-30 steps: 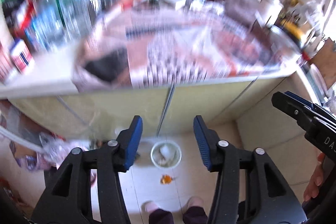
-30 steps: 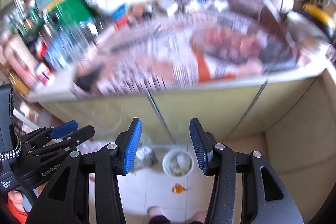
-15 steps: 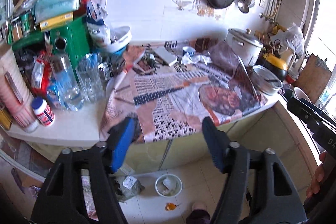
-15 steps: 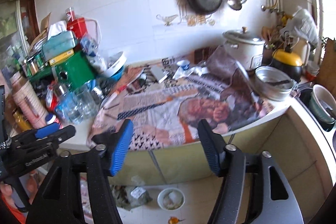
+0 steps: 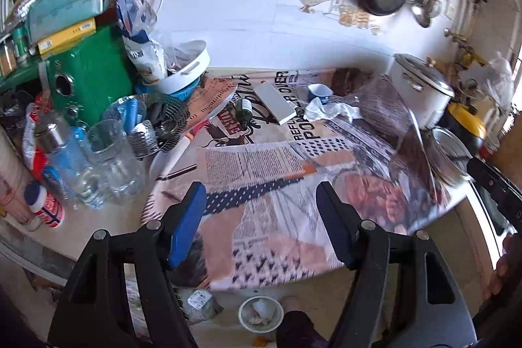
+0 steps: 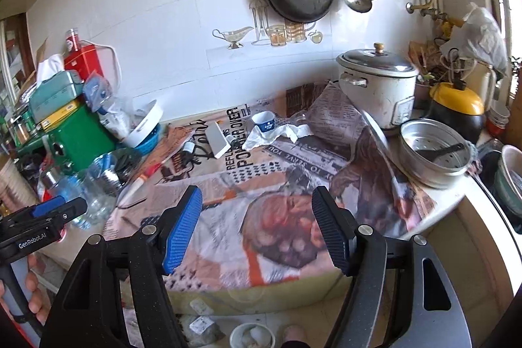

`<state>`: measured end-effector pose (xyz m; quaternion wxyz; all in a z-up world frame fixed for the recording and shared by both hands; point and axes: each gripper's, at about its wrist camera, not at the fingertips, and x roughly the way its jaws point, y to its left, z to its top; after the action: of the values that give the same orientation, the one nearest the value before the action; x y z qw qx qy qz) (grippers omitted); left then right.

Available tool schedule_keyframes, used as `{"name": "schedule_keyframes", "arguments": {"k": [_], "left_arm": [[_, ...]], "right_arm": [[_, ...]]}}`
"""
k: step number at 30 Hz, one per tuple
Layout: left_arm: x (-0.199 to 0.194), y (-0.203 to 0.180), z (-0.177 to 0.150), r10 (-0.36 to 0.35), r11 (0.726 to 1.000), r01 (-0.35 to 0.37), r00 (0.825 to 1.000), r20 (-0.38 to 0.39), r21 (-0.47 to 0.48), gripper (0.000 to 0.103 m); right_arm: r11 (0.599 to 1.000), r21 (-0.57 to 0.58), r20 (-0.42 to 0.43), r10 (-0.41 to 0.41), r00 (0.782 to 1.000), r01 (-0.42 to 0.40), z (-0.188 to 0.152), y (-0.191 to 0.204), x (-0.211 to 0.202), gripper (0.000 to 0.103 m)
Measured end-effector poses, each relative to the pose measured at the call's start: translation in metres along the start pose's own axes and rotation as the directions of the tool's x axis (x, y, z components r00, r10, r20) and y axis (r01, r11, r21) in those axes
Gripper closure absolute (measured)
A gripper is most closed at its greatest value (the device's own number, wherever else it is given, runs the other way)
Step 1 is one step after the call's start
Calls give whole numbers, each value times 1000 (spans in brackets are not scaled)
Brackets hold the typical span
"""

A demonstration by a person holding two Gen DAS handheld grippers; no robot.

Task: Collect trash
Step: 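Grasp the small green bottle with the left tool while the right tool grasps the white tissue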

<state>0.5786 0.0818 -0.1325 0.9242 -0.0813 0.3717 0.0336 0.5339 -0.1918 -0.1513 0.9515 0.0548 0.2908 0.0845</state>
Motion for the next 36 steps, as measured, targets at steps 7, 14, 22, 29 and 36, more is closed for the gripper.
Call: {"name": "schedule_keyframes", "arguments": {"k": [7, 14, 22, 29, 36], "left_arm": [[113, -19, 62, 74, 992, -84, 991, -108, -96, 34], [240, -5, 100, 132, 971, -170, 967, -220, -168, 34], [341, 18, 120, 182, 956, -241, 934, -306, -166, 34], [377, 31, 122, 157, 955, -229, 930, -331, -190, 34], [391, 27, 128, 141, 966, -203, 931, -337, -158, 50]], "right_arm": [[998, -15, -109, 62, 992, -64, 59, -53, 104, 37], [996, -44, -244, 68, 967, -81, 78, -84, 226, 37], [992, 29, -351, 123, 928, -121, 83, -100, 342, 37], [981, 101, -412, 192, 891, -165, 81, -93, 394, 37], [968, 7, -434, 227, 872, -249, 77, -46, 402, 34]]}}
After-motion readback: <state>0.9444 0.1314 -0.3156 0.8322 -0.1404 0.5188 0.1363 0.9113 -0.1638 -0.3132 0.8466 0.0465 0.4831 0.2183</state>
